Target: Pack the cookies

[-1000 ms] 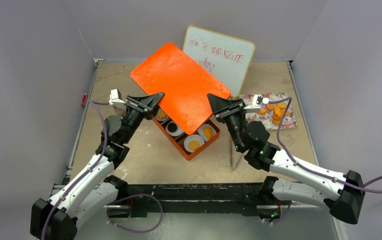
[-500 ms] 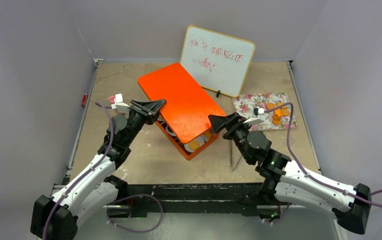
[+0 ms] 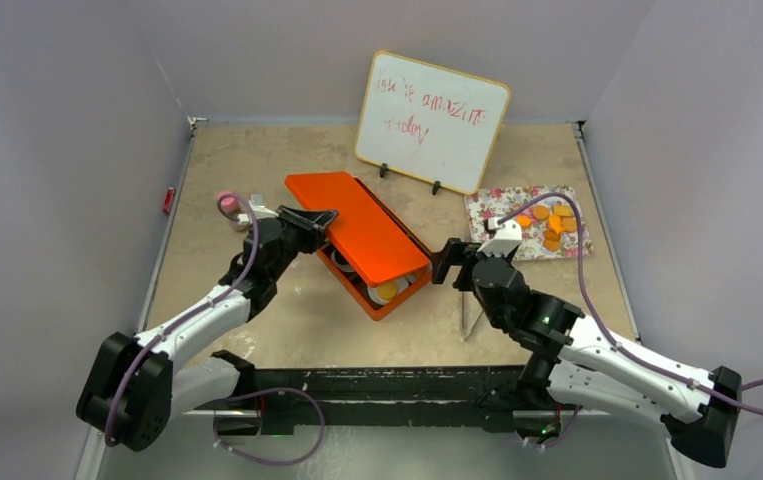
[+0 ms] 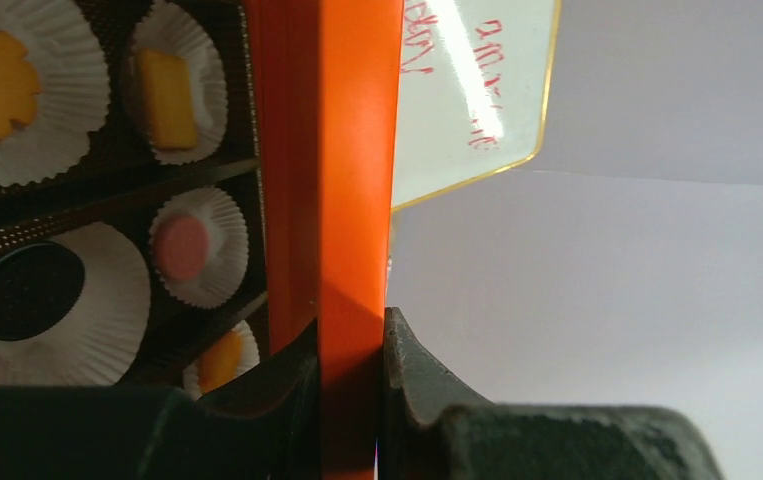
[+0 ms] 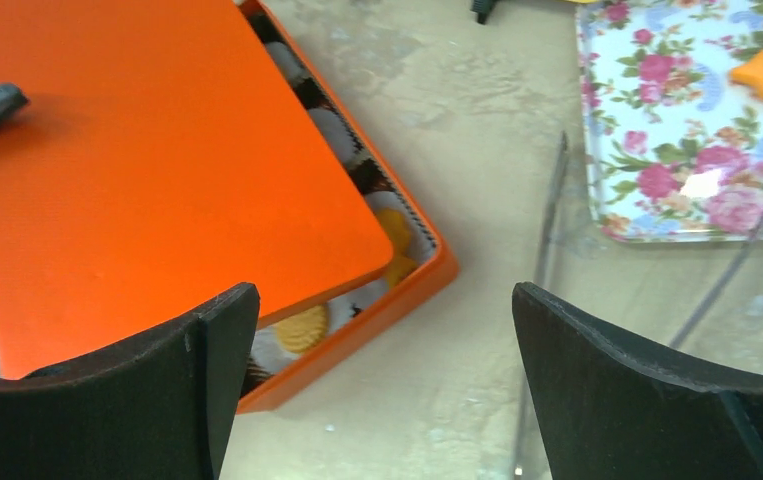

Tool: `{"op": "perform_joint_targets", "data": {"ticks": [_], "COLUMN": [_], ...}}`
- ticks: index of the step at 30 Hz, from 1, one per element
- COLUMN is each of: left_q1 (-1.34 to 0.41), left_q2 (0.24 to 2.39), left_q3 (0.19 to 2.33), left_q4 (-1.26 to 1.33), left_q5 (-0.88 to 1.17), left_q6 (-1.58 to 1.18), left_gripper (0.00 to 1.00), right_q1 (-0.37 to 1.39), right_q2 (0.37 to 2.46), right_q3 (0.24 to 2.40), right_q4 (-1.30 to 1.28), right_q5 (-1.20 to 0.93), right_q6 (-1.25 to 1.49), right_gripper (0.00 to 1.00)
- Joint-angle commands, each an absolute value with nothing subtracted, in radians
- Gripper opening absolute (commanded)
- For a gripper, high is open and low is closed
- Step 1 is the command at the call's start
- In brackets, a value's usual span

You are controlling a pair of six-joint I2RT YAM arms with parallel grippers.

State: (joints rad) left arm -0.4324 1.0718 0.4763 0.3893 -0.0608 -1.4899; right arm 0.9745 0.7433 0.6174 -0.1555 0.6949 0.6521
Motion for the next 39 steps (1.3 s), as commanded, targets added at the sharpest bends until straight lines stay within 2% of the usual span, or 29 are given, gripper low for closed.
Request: {"op": "perform_joint_targets", "data": {"ticks": [1,10,15,27,39], "left_q1": [-0.437,-0.466,-0.49,-0.531,-0.548], "left_q2": [1.126,1.202,1.198,1.275,1.219], "left_q3": [0.553,0.601,0.633,0.56,0.466], "left_q4": [0.546,0.64,0.598,0.629,0.534], "left_q5": [-0.082,-0.094,-0.125,-0.15,-0.184], "left_q6": [-1.541,-1.596,-1.558,-1.564,-1.551], "left_gripper": [0.0,0.0,0.0,0.0,0.0], "right_q1": [0.918,0.735,0.672,0.55,0.47], "right_q2": [0.801,0.85,0.876,1.026,1.231], "right_q3": [0.69,0.7,0.711,0.754,0.852], "right_q4": [-0.239,-0.155,-0.119,-0.028,-0.029], "right_q5": [0.696,0.499,0.432,0.224,0.002], "right_q6": [0.546,0.449,0.42,0.374,0.365], "right_gripper": [0.99,0.99,0.99,0.99,0.99]}}
